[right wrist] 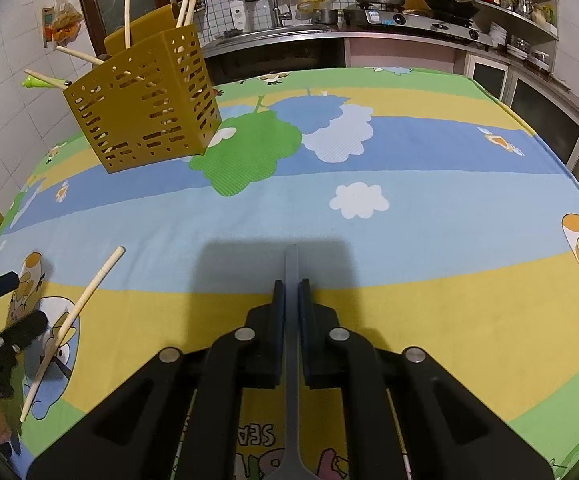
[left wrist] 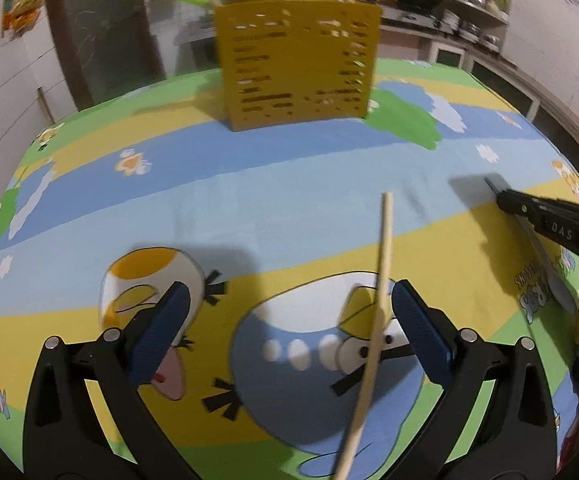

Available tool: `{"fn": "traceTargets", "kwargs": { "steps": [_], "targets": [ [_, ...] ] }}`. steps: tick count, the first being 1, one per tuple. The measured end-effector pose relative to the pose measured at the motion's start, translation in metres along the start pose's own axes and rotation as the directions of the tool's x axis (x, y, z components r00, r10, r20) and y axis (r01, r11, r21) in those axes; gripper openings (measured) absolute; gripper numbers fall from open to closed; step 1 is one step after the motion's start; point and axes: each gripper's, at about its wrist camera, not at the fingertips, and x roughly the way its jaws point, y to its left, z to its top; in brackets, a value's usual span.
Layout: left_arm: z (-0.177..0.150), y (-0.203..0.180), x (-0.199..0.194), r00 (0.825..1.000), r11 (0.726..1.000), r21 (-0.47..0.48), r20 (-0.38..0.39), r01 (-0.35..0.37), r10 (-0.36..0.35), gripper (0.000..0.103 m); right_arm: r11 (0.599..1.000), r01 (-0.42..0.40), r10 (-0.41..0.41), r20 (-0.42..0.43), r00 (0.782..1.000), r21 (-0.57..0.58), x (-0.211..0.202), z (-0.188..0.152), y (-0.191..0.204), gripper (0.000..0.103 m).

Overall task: Organize utensils
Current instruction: 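Lower the left tool onto the last chopstick and close it while the right tool holds the grey spoon, then lift the chopstick and grey spoon and carry both over the yellow holder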

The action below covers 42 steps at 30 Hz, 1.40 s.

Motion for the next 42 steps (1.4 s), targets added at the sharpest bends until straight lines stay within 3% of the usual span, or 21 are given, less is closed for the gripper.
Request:
{"fn": "traceTargets", "kwargs": {
  "steps": [10,13,15,25,27,29,30,34,36,38,40,42],
  "targets": [
    [0.017,-0.024,0.024,0.998,0.998,0.045,-0.052,0.035,-0.033,0.094,1.000,-0.003,0.003,0.002,1.000,0.005,0.000,-0.001,-0.001,0.007],
    [0.027,-0.030,0.030,0.997,0.998,0.055,-0.069,0.044,-0.040,0.080,1.000,-0.007,0.007,0.004,1.000,0.012,0.000,0.000,-0.001,0.007],
    [0.030,-0.031,0.035,0.995,0.997,0.048,-0.087,0.060,-0.056,0.064,1.000,-0.007,0.007,0.005,1.000,0.012,0.000,0.000,-0.001,0.007],
    [0.047,-0.025,0.044,0.990,0.998,0.019,-0.128,0.058,-0.055,0.027,1.000,0.004,-0.003,-0.023,1.000,0.019,0.001,0.004,0.000,0.009],
    [0.048,-0.020,0.044,0.989,0.998,0.006,-0.136,0.063,-0.062,0.020,1.000,0.008,-0.007,-0.041,0.999,0.017,0.002,0.008,0.001,0.015],
    [0.050,-0.015,0.046,0.988,0.998,-0.014,-0.141,0.062,-0.064,0.018,1.000,0.022,-0.022,-0.054,0.998,0.000,0.002,0.012,0.004,0.038],
    [0.051,-0.014,0.047,0.988,0.998,-0.018,-0.142,0.061,-0.063,0.016,0.999,0.033,-0.033,-0.054,0.998,-0.007,0.002,0.014,0.004,0.040],
    [0.051,-0.010,0.048,0.988,0.997,-0.032,-0.141,0.064,-0.068,0.012,0.998,0.055,-0.057,-0.078,0.995,-0.019,0.009,0.018,0.004,0.039],
    [0.052,-0.010,0.049,0.988,0.998,-0.033,-0.140,0.059,-0.063,0.009,0.997,0.070,-0.071,-0.060,0.996,-0.032,0.009,0.015,0.005,0.034],
    [0.052,-0.008,0.049,0.988,0.998,-0.039,-0.138,0.058,-0.063,0.005,0.997,0.067,-0.069,-0.057,0.996,-0.034,0.008,0.015,0.005,0.013],
    [0.052,-0.005,0.049,0.988,0.996,-0.051,-0.137,0.070,-0.076,0.005,0.998,0.059,-0.060,-0.059,0.996,-0.025,0.007,0.015,0.005,0.007],
    [0.052,-0.001,0.048,0.989,0.996,-0.060,-0.132,0.063,-0.070,0.005,0.998,0.061,-0.062,-0.055,0.997,-0.022,0.006,0.014,0.005,0.007]
  ]
}}
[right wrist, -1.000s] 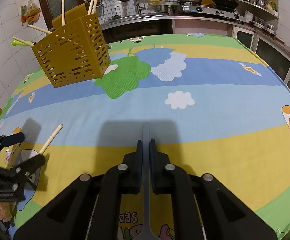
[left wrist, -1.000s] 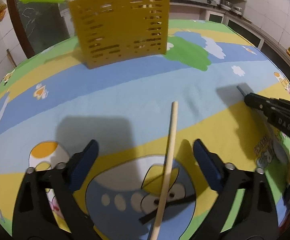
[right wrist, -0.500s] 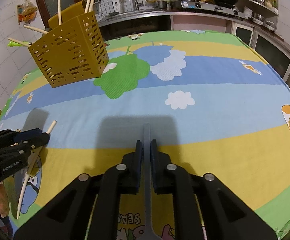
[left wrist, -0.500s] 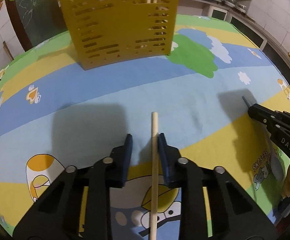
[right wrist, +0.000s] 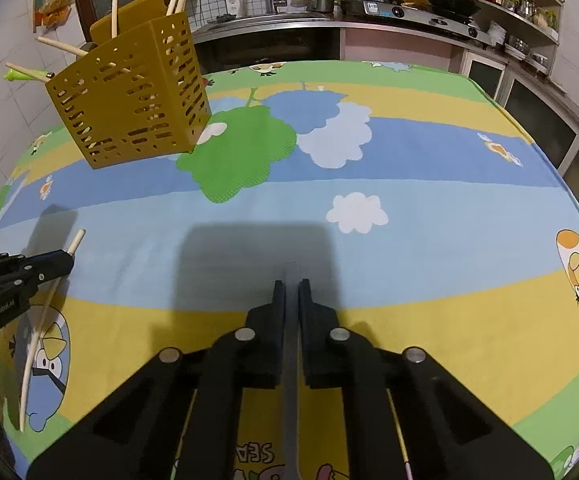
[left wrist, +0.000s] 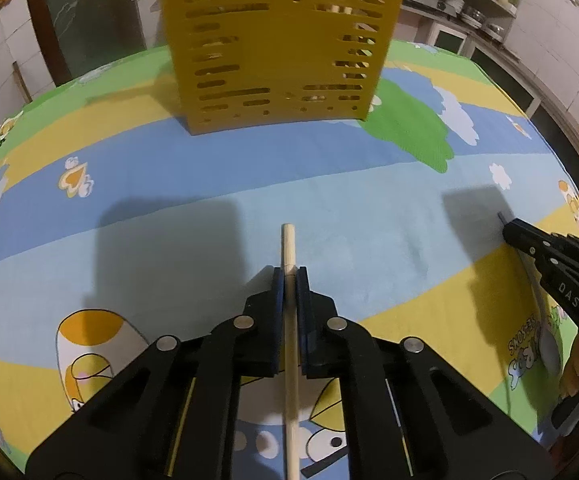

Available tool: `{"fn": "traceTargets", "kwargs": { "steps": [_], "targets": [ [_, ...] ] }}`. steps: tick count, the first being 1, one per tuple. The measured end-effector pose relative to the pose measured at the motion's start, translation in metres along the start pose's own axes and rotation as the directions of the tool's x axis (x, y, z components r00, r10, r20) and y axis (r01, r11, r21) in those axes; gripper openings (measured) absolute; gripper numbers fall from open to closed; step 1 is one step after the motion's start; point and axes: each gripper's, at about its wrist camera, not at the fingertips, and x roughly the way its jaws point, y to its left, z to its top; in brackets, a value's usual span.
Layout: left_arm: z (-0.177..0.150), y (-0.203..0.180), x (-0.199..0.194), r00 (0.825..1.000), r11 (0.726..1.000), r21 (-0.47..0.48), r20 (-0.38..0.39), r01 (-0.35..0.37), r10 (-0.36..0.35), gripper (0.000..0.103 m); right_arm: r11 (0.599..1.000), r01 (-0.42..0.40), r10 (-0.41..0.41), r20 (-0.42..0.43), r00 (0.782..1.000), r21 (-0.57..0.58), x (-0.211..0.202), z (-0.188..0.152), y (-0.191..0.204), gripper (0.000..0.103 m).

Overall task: Organize utensils
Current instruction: 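Lift the chopstick and grey spoon and carry both over the yellow holder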

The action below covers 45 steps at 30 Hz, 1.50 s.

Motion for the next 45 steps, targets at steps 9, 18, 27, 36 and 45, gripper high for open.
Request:
{"fn": "traceTargets", "kwargs": {
  "steps": [9,18,27,36,45],
  "targets": [
    [-0.010,0.023,-0.045,0.991,0.998,-0.061,0.132,-0.002,0.010,0.005,0.997,-0.074,0.068,0.179,0.981,0.025,-0.051,-0.002,0.020,0.007],
    [-0.028,0.046,-0.121,0.938,0.992,-0.125,0.340,-0.022,0.063,0.005,0.993,-0.114,0.115,0.404,0.907,-0.027,-0.108,-0.004,0.058,0.007],
    [-0.055,0.043,-0.155,0.892,0.991,-0.129,0.444,-0.032,0.087,0.005,0.992,-0.124,0.127,0.481,0.867,-0.039,-0.119,-0.019,0.071,0.007],
    [-0.062,0.040,-0.176,0.864,0.990,-0.135,0.495,-0.030,0.093,0.005,0.991,-0.129,0.128,0.485,0.865,-0.030,-0.118,-0.020,0.068,0.007],
    [-0.056,0.040,-0.190,0.848,0.991,-0.133,0.523,-0.025,0.092,0.005,0.991,-0.130,0.124,0.499,0.858,-0.022,-0.121,-0.016,0.062,0.007]
  ]
}}
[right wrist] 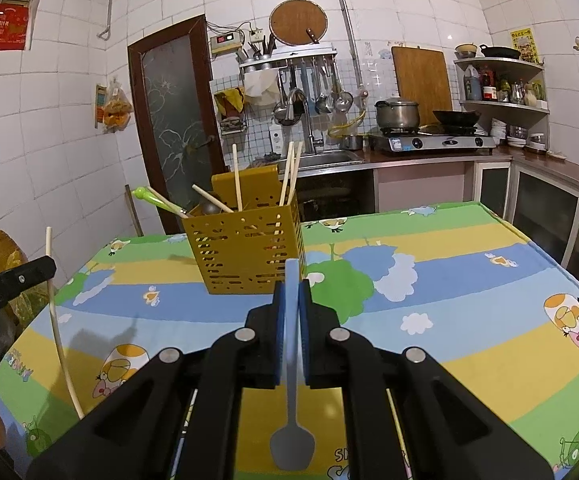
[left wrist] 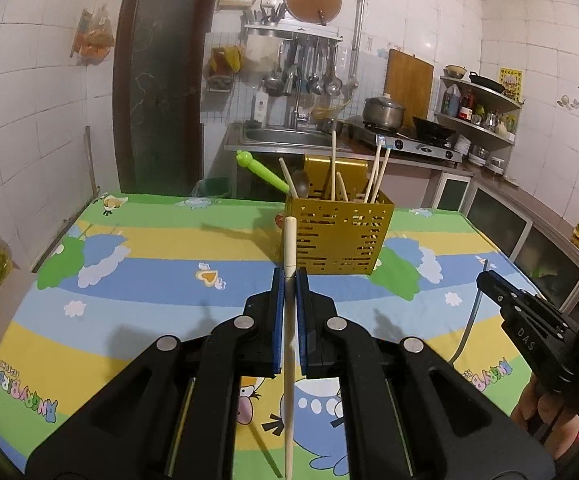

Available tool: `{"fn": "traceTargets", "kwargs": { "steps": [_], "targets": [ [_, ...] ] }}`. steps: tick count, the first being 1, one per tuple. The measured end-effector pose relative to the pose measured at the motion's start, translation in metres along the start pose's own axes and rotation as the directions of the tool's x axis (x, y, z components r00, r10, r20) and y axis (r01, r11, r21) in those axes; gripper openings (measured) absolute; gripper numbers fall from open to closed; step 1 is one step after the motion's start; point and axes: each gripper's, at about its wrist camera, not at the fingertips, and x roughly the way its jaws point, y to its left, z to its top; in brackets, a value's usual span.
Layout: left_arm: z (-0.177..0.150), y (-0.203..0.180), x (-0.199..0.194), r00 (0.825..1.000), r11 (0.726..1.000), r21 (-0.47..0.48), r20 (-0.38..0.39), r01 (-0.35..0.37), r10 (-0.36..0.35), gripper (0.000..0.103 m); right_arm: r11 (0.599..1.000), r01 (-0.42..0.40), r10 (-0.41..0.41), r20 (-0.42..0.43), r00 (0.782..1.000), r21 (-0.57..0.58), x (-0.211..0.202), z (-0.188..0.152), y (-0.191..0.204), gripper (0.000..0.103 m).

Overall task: Organize utensils
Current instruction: 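Lift the chopstick and grey spoon and carry both over the yellow holder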

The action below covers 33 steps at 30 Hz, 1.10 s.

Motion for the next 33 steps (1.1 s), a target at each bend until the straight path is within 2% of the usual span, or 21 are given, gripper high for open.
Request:
{"fn": "traceTargets", "kwargs": {
  "steps": [9,13,18,23,28,33],
  "targets": [
    [0.018,-0.004,-0.004,0.999,1.000,0.000,0.029,0.013,-0.013,0.005,1.000,-0.001,0.001,0.029,1.000,0.000,-0.002,0.012,-0.002,0.007],
    [0.036,-0.010,-0.002,0.999,0.999,0.013,0.041,0.035,-0.036,0.005,1.000,-0.001,0.000,0.052,0.999,0.007,-0.001,0.030,-0.004,0.007],
    [0.077,-0.021,0.001,0.993,0.997,0.033,0.083,0.077,-0.079,0.005,1.000,0.004,-0.004,0.111,0.994,0.001,-0.002,0.065,-0.005,0.007],
    [0.126,-0.026,0.014,0.985,0.993,0.007,0.132,0.115,-0.115,0.005,1.000,-0.008,0.007,0.150,0.989,0.002,0.013,0.109,-0.007,0.007],
    [0.173,-0.028,0.045,0.977,0.994,-0.022,0.188,0.104,-0.098,0.005,1.000,-0.016,0.016,0.175,0.984,0.000,0.042,0.148,-0.003,0.007],
    [0.204,-0.027,0.081,0.964,0.996,-0.045,0.260,0.076,-0.062,0.005,1.000,-0.019,0.021,0.213,0.977,-0.013,0.069,0.176,0.006,0.007]
  ]
}}
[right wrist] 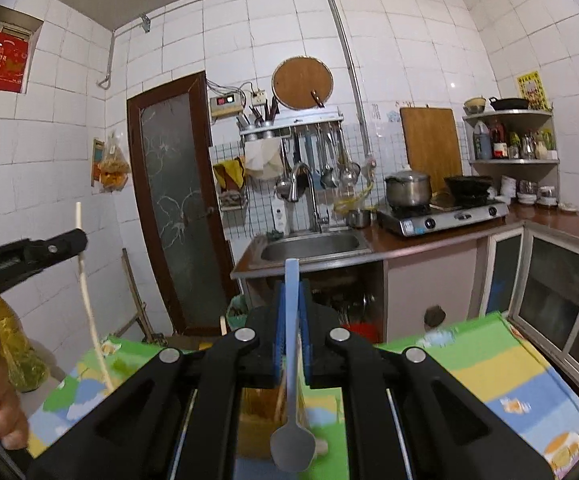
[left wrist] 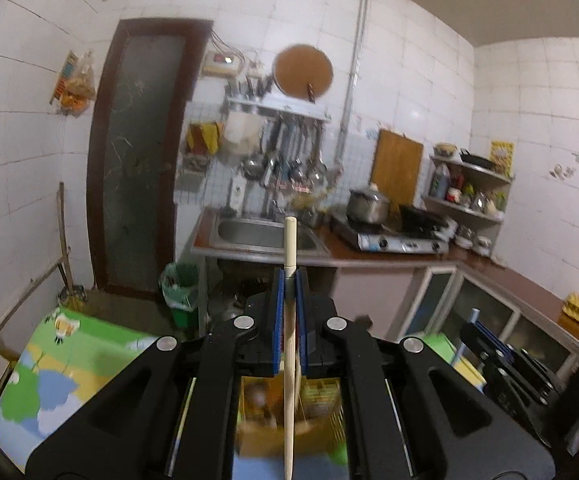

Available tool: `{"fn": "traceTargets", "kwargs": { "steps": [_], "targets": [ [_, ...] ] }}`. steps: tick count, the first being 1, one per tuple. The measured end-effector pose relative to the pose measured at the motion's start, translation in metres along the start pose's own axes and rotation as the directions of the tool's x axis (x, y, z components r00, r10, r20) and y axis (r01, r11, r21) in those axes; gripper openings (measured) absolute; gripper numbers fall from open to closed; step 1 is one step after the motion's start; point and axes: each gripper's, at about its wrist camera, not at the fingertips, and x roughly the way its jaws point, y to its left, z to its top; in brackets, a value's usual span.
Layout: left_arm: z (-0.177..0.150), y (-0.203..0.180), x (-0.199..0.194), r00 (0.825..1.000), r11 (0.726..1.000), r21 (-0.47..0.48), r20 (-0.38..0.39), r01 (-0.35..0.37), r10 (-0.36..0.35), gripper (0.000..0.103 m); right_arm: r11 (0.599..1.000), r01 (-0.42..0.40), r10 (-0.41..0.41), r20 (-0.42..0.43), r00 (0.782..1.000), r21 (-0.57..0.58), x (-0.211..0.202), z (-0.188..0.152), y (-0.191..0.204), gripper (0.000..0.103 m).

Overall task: Organize utensils
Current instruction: 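Lift the chopstick and grey spoon and carry both over the yellow holder, then open both tools to drop the chopstick and spoon into the holder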

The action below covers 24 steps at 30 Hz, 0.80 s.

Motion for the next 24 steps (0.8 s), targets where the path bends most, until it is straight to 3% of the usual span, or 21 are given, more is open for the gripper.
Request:
{"fn": "traceTargets", "kwargs": {
  "steps": [5,11,19,24],
  "targets": [
    [-0.001,0.009,0.047,1.000,1.000,-0.021,0.006,-0.018,0.018,0.005,1.000,-0.017,0.017,0.019,1.000,0.001,0.038,0.010,0.011,0.007],
    [-0.026,0.019,0.086,0.998,0.998,-0.034,-0.014,-0.054,0.054,0.005,0.999,-0.026,0.026,0.010,1.000,-0.033,0.071,-0.003,0.020,0.007],
    [-0.038,0.023,0.107,0.997,0.997,-0.033,-0.005,-0.075,0.075,0.005,0.998,-0.044,0.042,-0.044,0.998,-0.041,0.096,-0.028,0.021,0.007],
    [-0.051,0.019,0.109,0.996,0.995,0.026,-0.002,-0.095,0.095,0.005,0.998,-0.055,0.052,-0.101,0.994,-0.030,0.100,-0.046,0.016,0.007]
  ]
}}
